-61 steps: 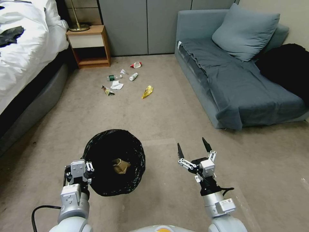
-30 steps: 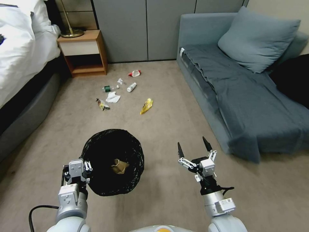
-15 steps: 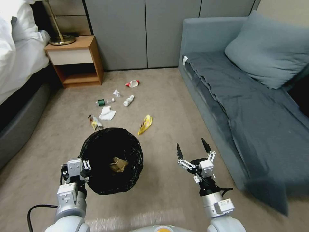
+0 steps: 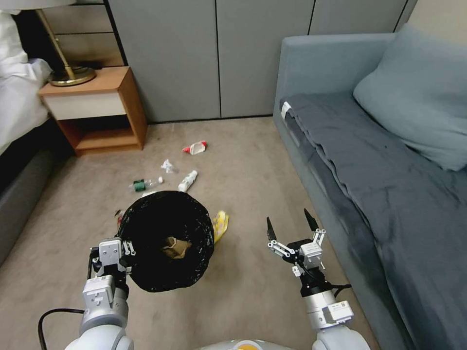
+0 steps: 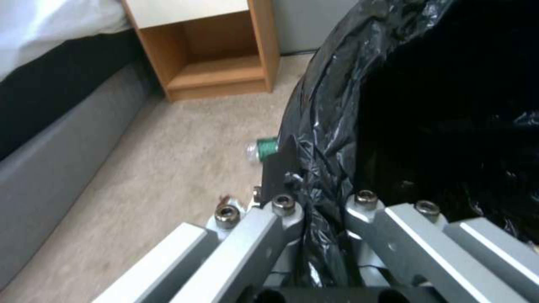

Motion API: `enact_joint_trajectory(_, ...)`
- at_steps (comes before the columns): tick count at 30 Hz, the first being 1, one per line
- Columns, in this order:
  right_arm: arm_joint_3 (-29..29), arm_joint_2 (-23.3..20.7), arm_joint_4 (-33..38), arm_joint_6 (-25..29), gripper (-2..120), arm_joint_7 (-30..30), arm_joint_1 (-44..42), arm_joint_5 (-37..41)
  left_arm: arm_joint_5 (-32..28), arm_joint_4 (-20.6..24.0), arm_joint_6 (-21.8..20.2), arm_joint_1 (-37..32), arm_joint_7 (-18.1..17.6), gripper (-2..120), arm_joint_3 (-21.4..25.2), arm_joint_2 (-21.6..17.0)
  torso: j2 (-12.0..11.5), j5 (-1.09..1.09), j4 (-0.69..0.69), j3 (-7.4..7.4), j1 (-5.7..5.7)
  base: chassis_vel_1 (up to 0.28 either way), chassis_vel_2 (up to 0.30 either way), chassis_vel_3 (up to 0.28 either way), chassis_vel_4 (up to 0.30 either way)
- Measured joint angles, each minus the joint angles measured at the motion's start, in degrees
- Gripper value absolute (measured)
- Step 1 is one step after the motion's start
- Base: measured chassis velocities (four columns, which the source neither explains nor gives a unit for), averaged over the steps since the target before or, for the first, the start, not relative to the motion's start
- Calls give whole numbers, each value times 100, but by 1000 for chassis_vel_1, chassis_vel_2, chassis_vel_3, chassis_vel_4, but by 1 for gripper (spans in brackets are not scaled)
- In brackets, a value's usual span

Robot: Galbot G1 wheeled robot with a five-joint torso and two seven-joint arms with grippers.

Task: Pick up the trash bin, then pick up the garbage from the floor and place it into the trash bin.

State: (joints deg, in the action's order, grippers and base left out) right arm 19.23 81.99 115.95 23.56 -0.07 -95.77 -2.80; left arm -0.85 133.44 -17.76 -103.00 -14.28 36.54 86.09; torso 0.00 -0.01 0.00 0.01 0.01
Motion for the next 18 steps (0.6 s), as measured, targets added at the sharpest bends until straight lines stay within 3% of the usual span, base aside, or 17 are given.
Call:
enact_joint_trajectory(7, 3, 0, -4, 48, 100, -42, 13, 18, -11, 13, -2, 2, -2, 1, 1, 1, 0, 0, -1, 0, 0, -170, 148, 150, -166)
enact_joint_trajectory(18, -79, -24, -52, 56, 100, -93, 57, -58, -28, 49, -6, -64, -3, 1, 54, 5, 0, 1, 0, -2, -2, 21, -25, -26, 21)
